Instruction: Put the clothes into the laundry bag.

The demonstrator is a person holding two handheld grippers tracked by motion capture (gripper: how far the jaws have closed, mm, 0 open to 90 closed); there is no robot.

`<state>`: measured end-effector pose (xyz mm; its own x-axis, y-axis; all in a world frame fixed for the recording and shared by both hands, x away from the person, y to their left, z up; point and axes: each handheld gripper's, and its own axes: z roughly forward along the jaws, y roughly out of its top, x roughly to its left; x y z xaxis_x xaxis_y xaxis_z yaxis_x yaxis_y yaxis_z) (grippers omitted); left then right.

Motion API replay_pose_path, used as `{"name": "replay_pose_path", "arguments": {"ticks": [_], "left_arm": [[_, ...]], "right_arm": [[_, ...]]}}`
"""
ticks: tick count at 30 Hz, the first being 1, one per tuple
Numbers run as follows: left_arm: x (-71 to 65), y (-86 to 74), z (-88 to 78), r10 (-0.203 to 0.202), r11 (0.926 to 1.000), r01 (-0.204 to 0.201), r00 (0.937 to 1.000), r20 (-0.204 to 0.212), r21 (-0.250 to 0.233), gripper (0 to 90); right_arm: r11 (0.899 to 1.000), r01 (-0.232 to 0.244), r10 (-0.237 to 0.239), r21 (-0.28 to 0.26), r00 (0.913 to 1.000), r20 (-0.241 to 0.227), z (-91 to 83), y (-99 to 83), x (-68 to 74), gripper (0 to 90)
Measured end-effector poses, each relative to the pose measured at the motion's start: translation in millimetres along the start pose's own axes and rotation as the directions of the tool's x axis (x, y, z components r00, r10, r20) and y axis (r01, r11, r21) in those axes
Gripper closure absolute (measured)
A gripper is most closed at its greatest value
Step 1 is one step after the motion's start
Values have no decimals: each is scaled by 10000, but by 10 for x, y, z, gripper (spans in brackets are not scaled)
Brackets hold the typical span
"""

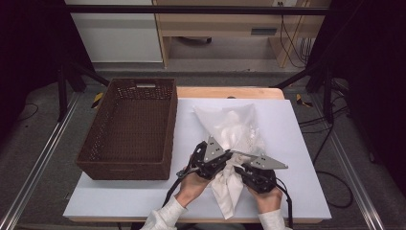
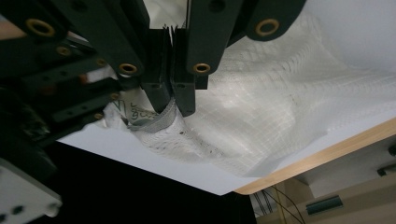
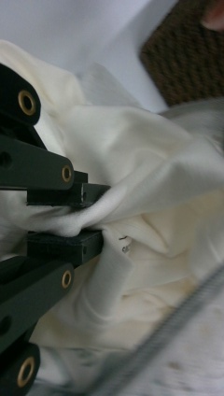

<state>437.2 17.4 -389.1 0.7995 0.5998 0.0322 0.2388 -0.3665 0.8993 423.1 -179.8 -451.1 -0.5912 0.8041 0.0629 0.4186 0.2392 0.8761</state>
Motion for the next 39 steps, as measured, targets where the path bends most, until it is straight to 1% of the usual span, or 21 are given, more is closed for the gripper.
{"name": "replay_pose_path", "arguments": {"ticks": [1, 3, 5, 7, 8, 10, 11, 13, 14, 17, 19, 20, 22, 25, 26, 29, 31, 33, 35, 36, 39], "left_arm": [[-12, 10, -22, 34, 10000, -34, 10000, 16, -20, 873], [-27, 19, -56, 95, 9999, -94, 9999, 83, -79, 874], [-42, 17, -96, 157, 9999, -156, 9998, 155, -65, 875], [-58, -11, -103, 238, 9997, -239, 9995, 208, 63, 876], [-64, -30, -95, 258, 9996, -261, 9994, 231, 142, 875], [-72, -98, -53, 332, 9988, -339, 9992, 221, 348, 875], [-61, -147, -28, 243, 9989, -253, 9994, 266, 400, 875], [-31, -216, -1, 179, 9990, -185, 9997, 141, 414, 872], [-14, -238, 9, 152, 9989, -155, 9999, 75, 440, 866], [45, -319, 31, -134, 9991, 138, 9999, -102, 410, 783], [65, -361, 9, -151, 9989, 165, 9994, -308, 444, 706], [72, -379, -12, -129, 9989, 146, 9993, -361, 454, 661], [85, -429, -90, -185, 9989, 209, 9982, -569, 417, 558], [97, -525, -240, -271, 9990, 301, 9959, -865, 335, 427], [104, -570, -295, -310, 9989, 341, 9953, -912, 320, 402], [135, -753, -423, -758, 9955, 809, 9923, -976, 501, 371], [162, -899, -436, -948, 9909, 1043, 9896, -1086, 850, 373], [198, -1015, -386, -1310, 9817, 1464, 9833, -1267, 1219, 375], [234, -1073, -306, -1607, 9715, 1791, 9792, -1236, 1556, 383], [250, -1088, -262, -1557, 9701, 1765, 9791, -1308, 1663, 385], [305, -1129, -148, -2045, 9572, 2241, 9715, -1199, 1832, 402]], "right_arm": [[9999, 7, -6, -103, 9999, 104, 30, 29, -11, 788], [9981, -361, 379, -508, 9987, 331, 117, 82, -54, 792], [9950, -669, 738, -740, 9927, 956, 212, 106, -109, 798], [9925, -786, 947, -935, 9787, 1824, 301, 93, -161, 803], [9930, -712, 922, -945, 9661, 2412, 360, 72, -181, 803], [9931, -650, 906, -980, 9543, 2847, 446, 25, -209, 801], [9922, -693, 963, -1033, 9537, 2850, 463, 7, -216, 797], [9910, -726, 1009, -1129, 9576, 2700, 458, -16, -221, 780], [9898, -843, 1105, -1147, 9630, 2457, 427, -19, -230, 755], [9880, -1200, 1358, -968, 9748, 1769, 319, -8, -241, 625], [9920, -1045, 1143, -712, 9820, 1503, 214, 1, -216, 556], [9951, -805, 879, -578, 9865, 1381, 139, -4, -189, 533], [9969, -553, 618, -559, 9905, 1227, 25, -35, -151, 470], [9965, -609, 656, -581, 9943, 841, -141, -110, -126, 406], [9966, -603, 646, -561, 9949, 772, -185, -137, -113, 394], [9980, -481, 503, -402, 9971, 577, -261, -237, -66, 363], [9981, -583, 591, -218, 9975, 379, -265, -296, -21, 338], [9989, -473, 474, -55, 9987, 209, -223, -321, 26, 304], [9992, -390, 389, 98, 9992, 43, -151, -323, 83, 272], [9994, -302, 303, 177, 9995, -32, -113, -324, 111, 257], [9987, -195, 198, 466, 9998, -65, -9, -335, 178, 228]]}}
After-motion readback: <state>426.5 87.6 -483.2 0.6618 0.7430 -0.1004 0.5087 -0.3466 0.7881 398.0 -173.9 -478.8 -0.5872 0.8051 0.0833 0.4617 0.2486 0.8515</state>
